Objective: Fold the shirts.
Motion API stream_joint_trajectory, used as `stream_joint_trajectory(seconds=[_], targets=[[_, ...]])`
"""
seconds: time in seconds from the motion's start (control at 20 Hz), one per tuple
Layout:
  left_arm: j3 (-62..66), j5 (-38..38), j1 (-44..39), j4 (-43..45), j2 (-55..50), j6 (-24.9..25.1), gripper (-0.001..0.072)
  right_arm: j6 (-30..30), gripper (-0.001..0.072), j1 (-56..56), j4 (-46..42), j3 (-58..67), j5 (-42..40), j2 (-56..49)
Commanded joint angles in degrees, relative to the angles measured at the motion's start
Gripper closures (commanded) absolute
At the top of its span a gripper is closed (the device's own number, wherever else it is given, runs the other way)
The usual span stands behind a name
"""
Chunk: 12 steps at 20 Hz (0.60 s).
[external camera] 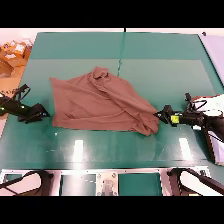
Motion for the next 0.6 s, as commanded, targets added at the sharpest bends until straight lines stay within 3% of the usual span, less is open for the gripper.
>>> stream_joint_trajectory(seconds=[0.0,0.25,0.35,0.45,0.55], targets=[[-1.42,-0.57,0.00,2.67,-0.85,2.93,0.0183,-1.18,0.0696,-0.07,0.00,-0.07,-0.31,0.09],[-7.15,4.39,0.00,-3.30,-4.76,11.02,0.0183,-1.86,0.0696,-0.07,0.11,-0.04,-0.90,0.09],[-7.15,5.77,0.00,-9.35,-7.17,14.14,0.0183,-1.86,0.0696,-0.07,0.17,-0.07,-0.83,0.09],[-7.15,5.16,-0.02,-15.69,-8.68,18.14,0.0184,-1.86,0.0696,-0.07,0.20,-0.07,-0.79,0.09],[-7.15,3.02,-0.02,-16.57,-9.14,19.71,0.0186,-1.86,0.0696,-0.07,0.24,-0.07,-0.79,0.09]])
